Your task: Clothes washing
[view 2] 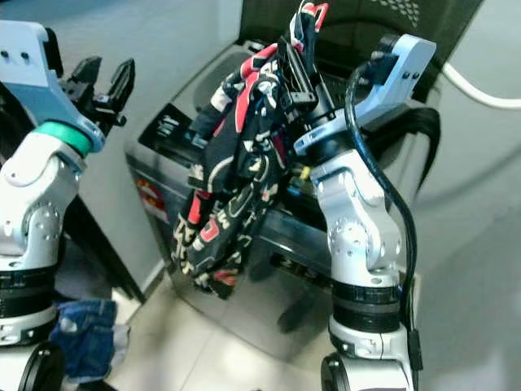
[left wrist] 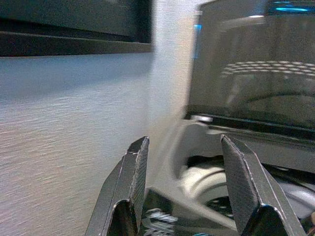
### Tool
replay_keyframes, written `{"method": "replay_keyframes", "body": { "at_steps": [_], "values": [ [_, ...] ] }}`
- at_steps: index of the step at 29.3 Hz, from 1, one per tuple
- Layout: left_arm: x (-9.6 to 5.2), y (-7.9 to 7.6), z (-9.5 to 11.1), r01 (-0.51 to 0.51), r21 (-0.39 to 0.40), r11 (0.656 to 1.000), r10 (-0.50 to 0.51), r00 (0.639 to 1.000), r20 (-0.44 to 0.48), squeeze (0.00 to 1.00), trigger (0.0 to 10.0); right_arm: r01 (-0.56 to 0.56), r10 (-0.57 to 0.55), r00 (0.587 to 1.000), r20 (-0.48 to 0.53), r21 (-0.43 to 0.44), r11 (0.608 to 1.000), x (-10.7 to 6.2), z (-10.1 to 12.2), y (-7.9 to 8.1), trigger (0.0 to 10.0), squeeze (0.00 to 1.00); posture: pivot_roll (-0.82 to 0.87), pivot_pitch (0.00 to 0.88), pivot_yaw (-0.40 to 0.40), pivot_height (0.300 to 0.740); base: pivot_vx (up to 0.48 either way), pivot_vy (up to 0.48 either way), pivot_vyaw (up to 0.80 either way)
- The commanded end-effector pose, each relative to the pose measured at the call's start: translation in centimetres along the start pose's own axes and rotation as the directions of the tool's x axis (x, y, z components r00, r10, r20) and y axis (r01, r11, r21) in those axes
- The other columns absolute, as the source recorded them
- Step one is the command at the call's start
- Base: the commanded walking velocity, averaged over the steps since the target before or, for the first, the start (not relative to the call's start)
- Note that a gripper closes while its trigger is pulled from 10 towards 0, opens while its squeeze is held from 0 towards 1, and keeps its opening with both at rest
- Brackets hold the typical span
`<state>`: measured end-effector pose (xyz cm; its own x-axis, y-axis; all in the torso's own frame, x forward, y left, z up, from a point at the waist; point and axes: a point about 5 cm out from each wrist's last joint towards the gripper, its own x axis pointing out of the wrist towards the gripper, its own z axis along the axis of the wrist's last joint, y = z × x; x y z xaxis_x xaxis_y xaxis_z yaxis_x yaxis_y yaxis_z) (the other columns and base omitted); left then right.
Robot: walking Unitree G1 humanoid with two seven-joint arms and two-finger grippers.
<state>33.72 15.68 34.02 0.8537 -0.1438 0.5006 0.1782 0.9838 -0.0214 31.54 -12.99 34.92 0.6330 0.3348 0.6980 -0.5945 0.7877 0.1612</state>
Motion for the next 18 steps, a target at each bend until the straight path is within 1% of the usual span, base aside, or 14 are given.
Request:
{"method": "replay_keyframes", "body": {
  "at_steps": [1, 5, 10, 18],
  "values": [
    [-0.06, -0.15, -0.27, 0.006, -0.007, 1.0, -0.006, 1.0, -0.012, 0.0, 10.0, 0.004, -0.005, 0.998, 0.061, 0.009, 1.0, 0.15, 1.09, -0.13, 10.0, 0.0, 0.03, 0.109, 0.052, 0.74, 0.0, 0.0, -0.8],
    [-0.05, -0.08, -0.19, 0.005, -0.006, 1.0, -0.005, 1.0, -0.008, 0.0, 10.0, 0.001, -0.002, 0.997, 0.071, 0.024, 1.0, 0.19, 1.19, -0.15, 10.0, 0.0, 0.03, 0.106, 0.052, 0.74, 0.0, 0.0, -0.8],
    [-0.02, -0.09, -0.21, 0.008, 0.003, 1.0, -0.008, 1.0, -0.011, 0.0, 10.0, 0.001, -0.003, 0.997, 0.074, 0.026, 1.0, 0.24, 1.2, -0.17, 10.0, 0.0, 0.03, 0.104, 0.051, 0.74, 0.0, 0.0, -0.8],
    [0.02, -0.15, -0.24, 0.01, -0.002, 1.0, -0.01, 1.0, -0.01, 0.0, 10.0, -0.001, -0.002, 0.997, 0.082, 0.033, 0.999, 0.29, 1.32, -0.2, 10.0, 0.0, 0.03, 0.103, 0.053, 0.74, 0.0, 0.0, -0.8]
  ]
}}
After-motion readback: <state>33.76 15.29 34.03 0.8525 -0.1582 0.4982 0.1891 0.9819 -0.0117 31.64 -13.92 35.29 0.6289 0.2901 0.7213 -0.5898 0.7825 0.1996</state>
